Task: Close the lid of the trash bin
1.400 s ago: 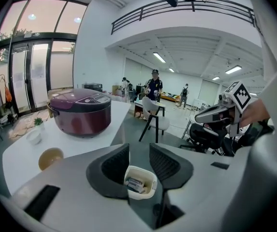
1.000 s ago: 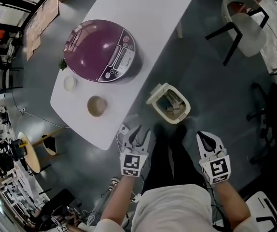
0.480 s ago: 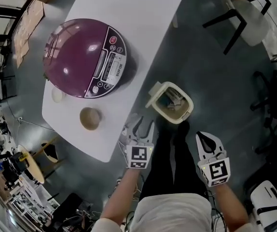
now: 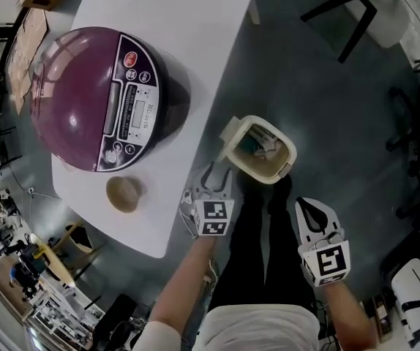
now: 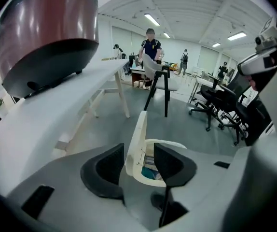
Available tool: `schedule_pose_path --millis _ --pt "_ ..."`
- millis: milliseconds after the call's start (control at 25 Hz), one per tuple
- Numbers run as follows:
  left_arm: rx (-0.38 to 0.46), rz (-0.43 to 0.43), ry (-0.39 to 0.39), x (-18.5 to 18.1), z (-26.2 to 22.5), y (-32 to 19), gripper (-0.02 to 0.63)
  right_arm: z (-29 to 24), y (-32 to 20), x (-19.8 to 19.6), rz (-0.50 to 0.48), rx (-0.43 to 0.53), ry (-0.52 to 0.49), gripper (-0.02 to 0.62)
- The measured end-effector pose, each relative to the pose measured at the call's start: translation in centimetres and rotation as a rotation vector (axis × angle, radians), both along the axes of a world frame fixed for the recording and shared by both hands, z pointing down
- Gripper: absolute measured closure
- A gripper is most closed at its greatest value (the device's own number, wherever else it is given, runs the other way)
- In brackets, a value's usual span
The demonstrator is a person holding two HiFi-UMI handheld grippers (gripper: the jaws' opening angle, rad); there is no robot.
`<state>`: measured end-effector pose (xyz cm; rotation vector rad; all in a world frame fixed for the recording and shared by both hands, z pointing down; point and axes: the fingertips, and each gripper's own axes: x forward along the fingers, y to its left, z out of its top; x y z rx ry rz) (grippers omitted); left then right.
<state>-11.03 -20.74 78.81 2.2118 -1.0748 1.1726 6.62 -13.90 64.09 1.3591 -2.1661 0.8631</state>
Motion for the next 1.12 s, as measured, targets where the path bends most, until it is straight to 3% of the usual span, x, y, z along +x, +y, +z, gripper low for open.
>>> schedule_pose_path --millis 400,640,1120 --pt "0.019 0.039 -0.075 0.8 2.9 0.2 0.397 2.8 1.8 0.7 0.059 -0.022 -0.020 0.583" --pt "0.019 0.074 -0.049 3.1 2.9 2.9 0.433 4.2 3.5 1.8 0.092 -0.036 -0.024 0.583" --pt "0.003 0.174 -0.020 8.2 5.9 8.1 0.433 9.1 7.5 4.8 0.175 -0.103 -0.027 0.583"
